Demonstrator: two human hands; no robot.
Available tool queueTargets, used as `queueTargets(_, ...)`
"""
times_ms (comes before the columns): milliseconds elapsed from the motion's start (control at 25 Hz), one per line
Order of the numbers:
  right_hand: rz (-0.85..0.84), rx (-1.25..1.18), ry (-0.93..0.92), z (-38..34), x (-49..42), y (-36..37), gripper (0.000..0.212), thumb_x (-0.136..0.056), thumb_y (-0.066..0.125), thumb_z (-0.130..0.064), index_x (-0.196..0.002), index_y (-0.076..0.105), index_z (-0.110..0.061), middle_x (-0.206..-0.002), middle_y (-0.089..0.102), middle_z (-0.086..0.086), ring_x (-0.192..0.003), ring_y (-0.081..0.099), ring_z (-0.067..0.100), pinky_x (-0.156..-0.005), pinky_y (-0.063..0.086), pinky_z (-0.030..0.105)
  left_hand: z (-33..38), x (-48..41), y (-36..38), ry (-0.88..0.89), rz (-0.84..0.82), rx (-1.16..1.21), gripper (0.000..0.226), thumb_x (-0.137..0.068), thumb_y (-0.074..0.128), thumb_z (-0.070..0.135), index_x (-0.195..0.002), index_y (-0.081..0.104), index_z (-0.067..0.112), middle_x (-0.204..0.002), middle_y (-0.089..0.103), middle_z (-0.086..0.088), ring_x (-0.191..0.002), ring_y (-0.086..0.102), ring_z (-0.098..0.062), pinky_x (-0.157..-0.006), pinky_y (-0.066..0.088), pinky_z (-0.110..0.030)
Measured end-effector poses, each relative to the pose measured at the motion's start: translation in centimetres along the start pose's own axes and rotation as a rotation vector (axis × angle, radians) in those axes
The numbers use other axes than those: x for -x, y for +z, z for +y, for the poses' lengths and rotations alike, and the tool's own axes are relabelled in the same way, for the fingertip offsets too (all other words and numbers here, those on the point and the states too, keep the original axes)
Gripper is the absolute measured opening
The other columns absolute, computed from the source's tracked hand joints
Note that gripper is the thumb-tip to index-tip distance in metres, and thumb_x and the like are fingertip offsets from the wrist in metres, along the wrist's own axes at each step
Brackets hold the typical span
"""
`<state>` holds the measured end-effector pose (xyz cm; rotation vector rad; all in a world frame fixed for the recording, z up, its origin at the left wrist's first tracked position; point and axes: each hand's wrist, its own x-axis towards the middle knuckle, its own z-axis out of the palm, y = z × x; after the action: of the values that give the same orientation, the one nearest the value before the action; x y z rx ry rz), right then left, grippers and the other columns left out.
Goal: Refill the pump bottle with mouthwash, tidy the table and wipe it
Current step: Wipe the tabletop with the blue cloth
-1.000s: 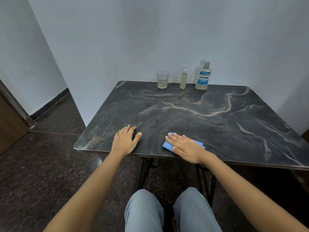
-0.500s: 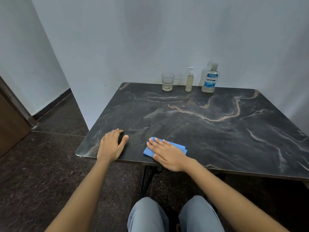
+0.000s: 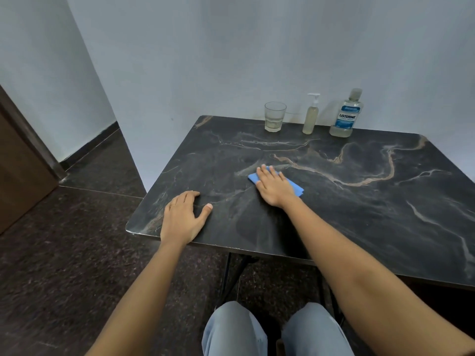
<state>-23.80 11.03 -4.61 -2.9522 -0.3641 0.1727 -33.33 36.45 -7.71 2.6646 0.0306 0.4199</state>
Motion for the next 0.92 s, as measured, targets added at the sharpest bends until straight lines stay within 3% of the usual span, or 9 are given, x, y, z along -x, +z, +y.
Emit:
queueTargets(240, -0.047, 0.048, -0.351, -8.0, 4.6, 2.2, 0.053, -0.104, 0.020, -0.032, -0.154, 0.007, -0.018, -0.162, 0.002, 0.000, -0.149, -0.002, 0.016, -0.120, -0.002, 0.036, 0.4, 0.5, -0.5, -0.102, 0.045, 0.088, 0.051, -0.098, 0.038, 0.050, -0.129, 0.052, 0.012, -0.132, 0.056, -0.002, -0.128, 0.043, -0.022, -0.110, 0.030, -0.041)
queueTargets(440, -0.110, -0.008, -0.579, -5.4, 12.0, 2.1, 0.052, -0.104, 0.021, -0.033, -0.154, 0.007, -0.022, -0.161, 0.000, -0.006, -0.148, -0.005, 0.009, -0.119, -0.006, 0.030, 0.5, 0.7, -1.0, -0.098, 0.037, 0.125, 0.044, -0.101, 0.036, 0.044, -0.122, 0.057, 0.012, -0.127, 0.059, -0.004, -0.125, 0.046, -0.024, -0.107, 0.032, -0.041)
queueTargets(600, -0.080, 0.004, -0.419, 1.6, 11.6, 0.4, 0.052, -0.104, 0.022, -0.032, -0.153, 0.007, -0.025, -0.161, 0.000, -0.008, -0.148, -0.004, 0.007, -0.119, -0.003, 0.032, -0.7, -0.2, -1.4, -0.071, -0.027, 0.080, 0.049, -0.101, 0.034, 0.047, -0.126, 0.057, 0.011, -0.129, 0.059, -0.005, -0.124, 0.049, -0.027, -0.106, 0.033, -0.044)
queueTargets(720, -0.044, 0.008, -0.189, 5.8, 7.8, -1.0, 0.052, -0.105, 0.021, -0.032, -0.153, 0.007, -0.024, -0.161, 0.000, -0.007, -0.148, -0.002, 0.010, -0.119, -0.003, 0.036, -4.0, -1.4, -2.9, 0.101, -0.092, -0.069, 0.061, -0.095, 0.022, 0.058, -0.126, 0.058, 0.020, -0.129, 0.061, 0.003, -0.122, 0.054, -0.022, -0.109, 0.033, -0.046)
queueTargets(800, -0.018, -0.014, -0.068, 6.4, 3.9, -1.4, 0.052, -0.104, 0.019, -0.034, -0.154, 0.007, -0.024, -0.161, 0.001, -0.007, -0.149, -0.003, 0.011, -0.119, -0.003, 0.038, -6.0, -1.9, -3.7, 0.165, -0.150, -0.019, 0.064, -0.091, 0.020, 0.060, -0.129, 0.056, 0.023, -0.133, 0.059, 0.006, -0.125, 0.051, -0.018, -0.110, 0.032, -0.042)
queueTargets(920, -0.007, -0.017, 0.052, 4.6, -2.1, -1.1, 0.053, -0.103, 0.015, -0.033, -0.154, 0.005, -0.020, -0.162, -0.002, -0.003, -0.149, -0.005, 0.015, -0.120, -0.003, 0.040, -6.1, -1.9, -3.5, 0.113, -0.098, 0.036, 0.062, -0.090, 0.026, 0.061, -0.130, 0.056, 0.025, -0.132, 0.058, 0.007, -0.126, 0.049, -0.016, -0.105, 0.034, -0.036)
